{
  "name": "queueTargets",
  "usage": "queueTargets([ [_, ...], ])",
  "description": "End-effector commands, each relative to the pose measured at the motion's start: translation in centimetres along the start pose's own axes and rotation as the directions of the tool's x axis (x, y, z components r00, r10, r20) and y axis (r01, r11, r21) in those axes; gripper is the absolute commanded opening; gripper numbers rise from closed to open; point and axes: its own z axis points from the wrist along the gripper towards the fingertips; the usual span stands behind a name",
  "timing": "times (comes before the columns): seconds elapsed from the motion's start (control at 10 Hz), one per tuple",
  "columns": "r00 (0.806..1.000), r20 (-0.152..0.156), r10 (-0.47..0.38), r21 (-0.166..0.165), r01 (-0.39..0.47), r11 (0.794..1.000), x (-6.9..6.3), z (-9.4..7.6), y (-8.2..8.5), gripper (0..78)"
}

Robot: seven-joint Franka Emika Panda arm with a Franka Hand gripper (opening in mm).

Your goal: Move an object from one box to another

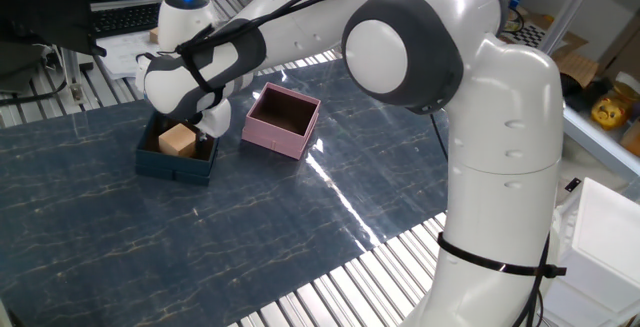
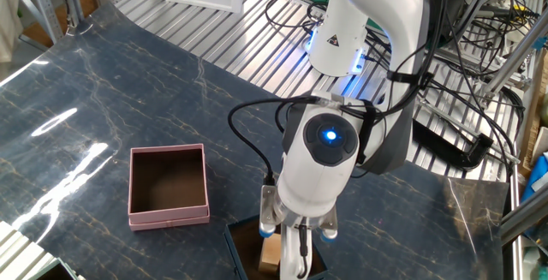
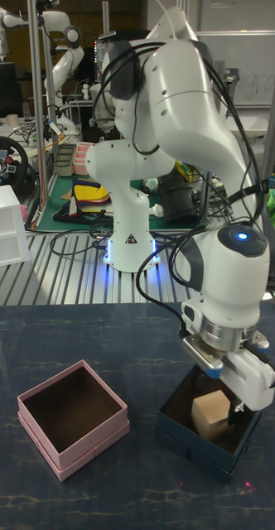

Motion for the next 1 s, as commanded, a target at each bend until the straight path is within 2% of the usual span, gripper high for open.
queueTargets([
  [0.1, 1.000, 0.002, 0.015, -0.004, -0.015, 1.000, 0.0, 0.0, 0.4, 77.4],
  [1.0, 1.000, 0.020, 0.017, 0.005, -0.017, 1.000, 0.1, 1.2, 0.3, 77.4],
])
